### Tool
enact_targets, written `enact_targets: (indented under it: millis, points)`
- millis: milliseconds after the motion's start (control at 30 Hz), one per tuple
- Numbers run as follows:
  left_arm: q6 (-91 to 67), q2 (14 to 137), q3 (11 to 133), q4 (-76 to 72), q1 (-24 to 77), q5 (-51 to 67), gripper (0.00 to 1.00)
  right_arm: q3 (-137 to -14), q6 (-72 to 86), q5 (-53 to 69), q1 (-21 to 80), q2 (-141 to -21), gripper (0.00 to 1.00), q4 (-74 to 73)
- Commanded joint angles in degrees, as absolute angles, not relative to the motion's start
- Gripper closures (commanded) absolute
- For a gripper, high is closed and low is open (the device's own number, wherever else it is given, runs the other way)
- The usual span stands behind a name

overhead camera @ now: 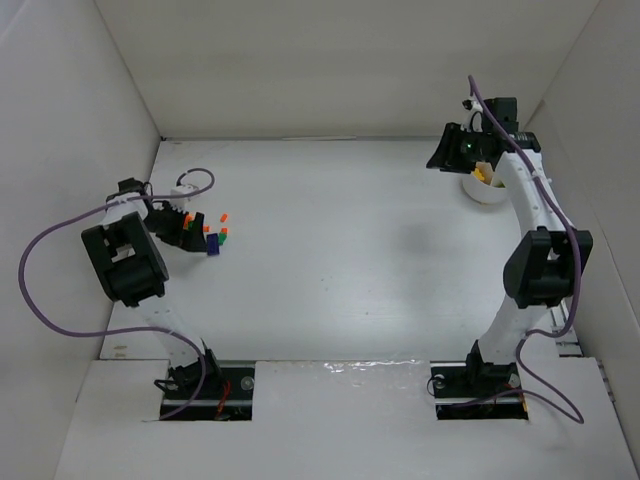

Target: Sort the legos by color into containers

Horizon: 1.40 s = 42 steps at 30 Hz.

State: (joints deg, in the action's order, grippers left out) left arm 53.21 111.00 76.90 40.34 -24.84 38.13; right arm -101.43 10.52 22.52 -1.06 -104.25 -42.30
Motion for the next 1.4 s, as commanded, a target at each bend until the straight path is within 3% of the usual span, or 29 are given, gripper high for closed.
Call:
enact_targets:
  millis: [0, 433, 700, 1067, 1267, 1367]
  points:
    - [52.0, 113.0, 80.1, 39.4, -22.4, 39.1, 0.0, -104.2, 11.0, 23.2, -1.2, -105.1, 0.51, -43.0]
    - [51.3, 119.8, 86.7, 40.3, -13.1, 43.8, 0.0, -105.2, 11.0, 23.2, -2.3, -106.2, 0.51, -44.0]
    - [53.3, 114.7, 87.3, 43.1, -15.3, 43.2, 0.0, -105.2, 11.0, 24.3, -2.8, -106.7, 0.52, -44.0]
    - [67.4, 105.6, 85.3, 50.7, -19.2, 39.2, 0.0, -104.1, 11.0, 25.3, -2.3, -106.7, 0.52, -43.5]
    - [73.8, 106.8, 85.3, 54.3, -19.2, 36.1, 0.0, -104.1, 11.0, 25.3, -2.3, -106.2, 0.52, -43.5]
    - [74.5, 107.9, 86.0, 54.8, -19.2, 34.7, 0.18, -104.1, 11.0, 24.8, -2.3, -106.2, 0.52, -43.5]
